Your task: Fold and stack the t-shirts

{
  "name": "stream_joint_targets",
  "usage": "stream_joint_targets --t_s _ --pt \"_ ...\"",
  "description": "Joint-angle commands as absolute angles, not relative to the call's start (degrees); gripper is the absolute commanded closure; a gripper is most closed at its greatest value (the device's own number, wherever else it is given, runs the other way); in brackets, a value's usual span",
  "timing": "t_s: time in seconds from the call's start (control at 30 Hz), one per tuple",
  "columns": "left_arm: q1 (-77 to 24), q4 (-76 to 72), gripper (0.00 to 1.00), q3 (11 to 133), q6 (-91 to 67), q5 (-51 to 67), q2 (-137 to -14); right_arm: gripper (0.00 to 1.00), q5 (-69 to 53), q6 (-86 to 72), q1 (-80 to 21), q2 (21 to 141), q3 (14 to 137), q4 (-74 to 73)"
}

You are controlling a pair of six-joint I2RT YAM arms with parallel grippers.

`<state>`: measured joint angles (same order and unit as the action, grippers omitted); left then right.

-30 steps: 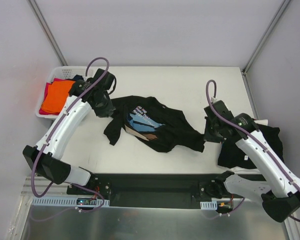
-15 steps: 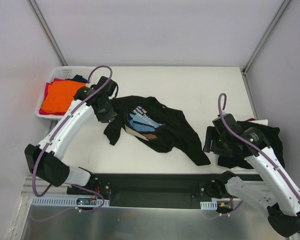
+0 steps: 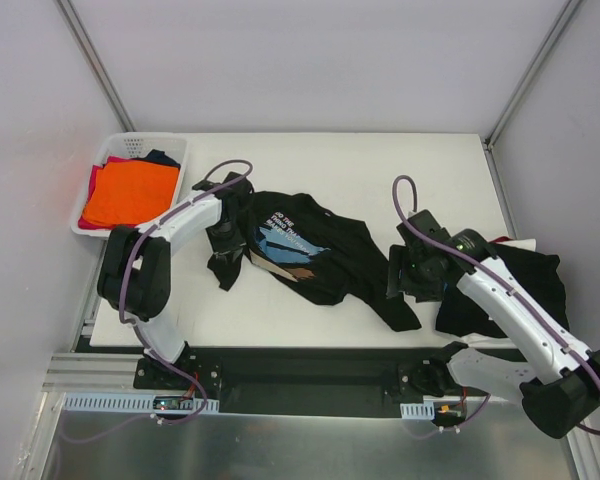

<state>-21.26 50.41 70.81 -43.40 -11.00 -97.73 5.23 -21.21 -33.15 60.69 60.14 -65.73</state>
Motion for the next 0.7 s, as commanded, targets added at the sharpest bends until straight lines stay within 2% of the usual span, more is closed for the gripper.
stream_joint_targets --t_s 0.0,0.03,0.07,0.13,0.17,0.3,0.33,0.37,0.4,0.47,0.5,0.67 --pt "-19.8 48.8 0.67 72.6 -42.3 -12.7 -101.2 0.33 4.0 -18.6 -33.3 63.0 62.7 -64.6" --pt "-19.6 48.6 0.55 73.2 -42.3 -12.9 -101.8 0.33 3.7 -18.4 -33.3 64.1 63.2 -64.5" --pt "-19.4 48.5 0.30 73.8 -41.8 -12.9 -102.2 0.33 3.5 -18.1 -33.3 64.8 63.6 -64.4" --pt "-19.2 48.6 0.08 75.1 -41.0 -12.8 -103.2 0.33 3.3 -17.6 -33.3 66.3 64.4 -64.3" --pt "-19.2 48.5 0.01 75.7 -40.2 -12.8 -103.2 0.33 3.3 -17.3 -33.3 66.8 65.2 -64.2" --pt "-19.2 48.1 0.01 75.7 -38.8 -13.1 -102.6 0.33 3.3 -16.4 -33.3 68.7 66.7 -64.0" --pt "-19.2 47.9 0.08 75.2 -38.5 -13.1 -102.9 0.33 3.3 -16.3 -33.4 68.9 66.9 -63.9" --pt "-19.2 47.6 0.25 74.9 -38.0 -12.3 -103.1 0.33 3.4 -16.2 -33.3 69.3 66.9 -63.6" --pt "-18.9 46.5 0.64 74.4 -37.8 -11.8 -103.6 0.33 3.3 -16.1 -33.3 69.5 67.1 -63.5" --pt "-19.0 45.6 0.82 73.0 -37.4 -11.2 -104.1 0.33 3.2 -15.9 -33.3 70.2 67.2 -63.2" --pt "-19.0 45.0 1.00 72.5 -37.4 -10.7 -104.5 0.33 3.2 -15.7 -33.3 70.5 67.3 -62.9" --pt "-18.9 45.1 1.00 71.5 -37.1 -9.4 -100.7 0.33 3.0 -15.5 -33.3 71.1 67.9 -62.7"
